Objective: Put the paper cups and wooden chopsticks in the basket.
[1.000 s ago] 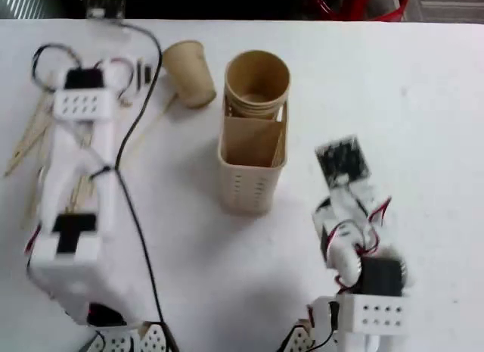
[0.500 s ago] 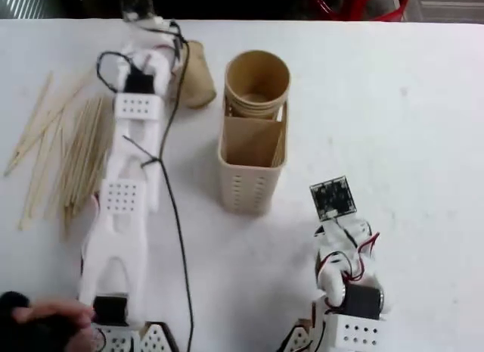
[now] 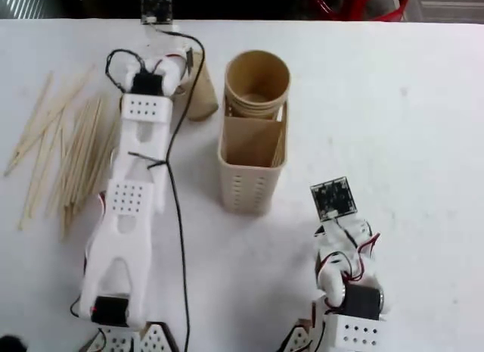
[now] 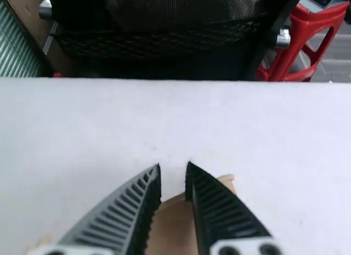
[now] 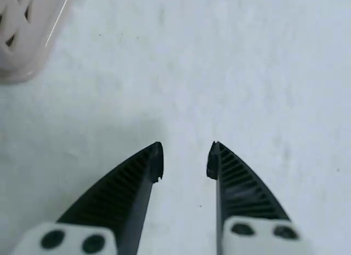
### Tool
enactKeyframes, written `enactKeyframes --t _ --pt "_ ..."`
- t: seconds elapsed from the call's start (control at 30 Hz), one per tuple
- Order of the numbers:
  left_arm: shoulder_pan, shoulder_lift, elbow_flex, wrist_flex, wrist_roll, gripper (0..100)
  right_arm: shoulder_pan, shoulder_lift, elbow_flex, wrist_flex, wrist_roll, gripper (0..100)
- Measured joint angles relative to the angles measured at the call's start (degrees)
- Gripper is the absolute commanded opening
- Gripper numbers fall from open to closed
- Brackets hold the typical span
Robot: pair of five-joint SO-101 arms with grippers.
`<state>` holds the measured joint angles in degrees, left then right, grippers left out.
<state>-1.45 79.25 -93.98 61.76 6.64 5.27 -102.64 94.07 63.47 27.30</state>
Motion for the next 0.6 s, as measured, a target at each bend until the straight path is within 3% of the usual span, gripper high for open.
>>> enactKeyframes --t 0.3,0.47,0.6 --pt "-0.5 -9.8 0.0 24.8 -0.7 9 -0.1 0.0 1.1 -0.5 0.0 14.4" --pt "-0.6 -13.6 0.0 37.4 -7.6 9 -0.1 0.0 1.1 -0.5 0.0 14.4" --pt "-2.9 -15.7 0.0 40.4 -13.4 9 -0.1 0.0 1.1 -0.5 0.0 14.4"
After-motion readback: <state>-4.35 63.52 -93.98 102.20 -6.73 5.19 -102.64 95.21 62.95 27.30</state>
